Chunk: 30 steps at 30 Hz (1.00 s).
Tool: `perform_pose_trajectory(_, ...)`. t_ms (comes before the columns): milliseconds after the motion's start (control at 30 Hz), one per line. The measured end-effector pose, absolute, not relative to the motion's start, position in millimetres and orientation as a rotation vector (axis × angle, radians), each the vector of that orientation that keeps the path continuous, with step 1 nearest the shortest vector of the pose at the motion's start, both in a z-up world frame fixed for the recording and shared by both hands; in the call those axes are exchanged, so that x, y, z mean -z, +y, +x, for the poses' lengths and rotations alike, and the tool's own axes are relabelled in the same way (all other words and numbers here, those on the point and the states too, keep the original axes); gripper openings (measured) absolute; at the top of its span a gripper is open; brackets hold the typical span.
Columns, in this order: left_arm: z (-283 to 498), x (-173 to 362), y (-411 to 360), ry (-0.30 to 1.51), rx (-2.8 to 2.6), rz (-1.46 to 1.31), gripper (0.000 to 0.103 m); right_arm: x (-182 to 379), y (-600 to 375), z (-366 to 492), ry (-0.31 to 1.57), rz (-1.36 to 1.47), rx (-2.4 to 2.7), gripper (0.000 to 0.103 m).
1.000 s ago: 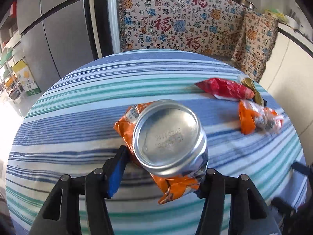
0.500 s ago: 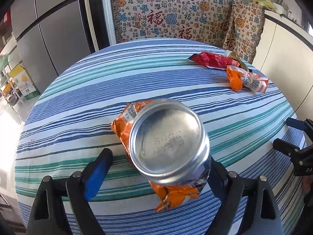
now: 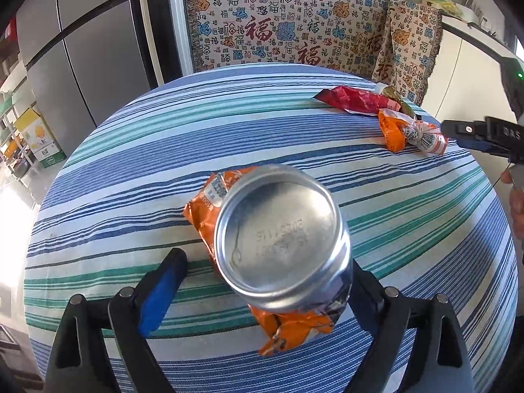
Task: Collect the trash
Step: 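Grasp the crushed silver can on the orange chip bag with the left tool, then grasp the orange-and-white wrapper with the right tool while the left tool holds the can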
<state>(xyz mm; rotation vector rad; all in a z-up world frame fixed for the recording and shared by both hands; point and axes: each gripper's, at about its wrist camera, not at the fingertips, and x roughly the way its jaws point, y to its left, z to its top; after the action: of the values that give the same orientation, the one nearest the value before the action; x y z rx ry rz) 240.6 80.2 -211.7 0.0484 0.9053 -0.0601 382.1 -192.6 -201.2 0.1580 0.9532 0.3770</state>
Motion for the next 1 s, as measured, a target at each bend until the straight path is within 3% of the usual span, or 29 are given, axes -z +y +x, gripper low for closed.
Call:
perform_pose_trajectory(67,239.8,211.7,79.6,0.905,0.060,0.047,0.092,209.6,-187.1,392.5,1.023,0.203,-0.420,0.046)
perform_pose_trajectory(333,240.1,211.4,78.8,0.906,0.062,0.051,0.093,208.8,-163.7,331.3,1.155,0.392,-0.561,0.041)
perform_pose_trajectory(433,240.4,211.4,78.9,0.906,0.062,0.050,0.093,207.5,-154.7,317.0,1.178,0.396,-0.621,0.062)
perform_pose_trajectory(533,240.4,211.5,79.0,0.906,0.064,0.050,0.093,189.3,-145.0,308.4,1.086,0.185,-0.562,0.067)
perform_pose_trajectory(600,240.4,211.5,79.1,0.906,0.064,0.050,0.093,177.5,-139.4,311.7,0.998,0.045,-0.507,0.080)
perform_pose_trajectory(667,240.4,211.6,78.9,0.906,0.064,0.050,0.093,175.0,-127.7,321.4,0.932,-0.090,-0.478,0.100)
perform_pose_trajectory(833,240.3,211.6,78.8,0.906,0.064,0.049,0.093,212.2,-96.0,346.1,0.965,-0.255,-0.499,0.100)
perform_pose_trajectory(867,240.4,211.6,78.9,0.907,0.065,0.049,0.093,220.8,-91.7,348.2,0.982,-0.266,-0.505,0.096)
perform_pose_trajectory(1000,240.4,211.9,78.6,0.907,0.065,0.050,0.094,224.8,-91.3,349.8,0.943,-0.224,-0.479,0.094)
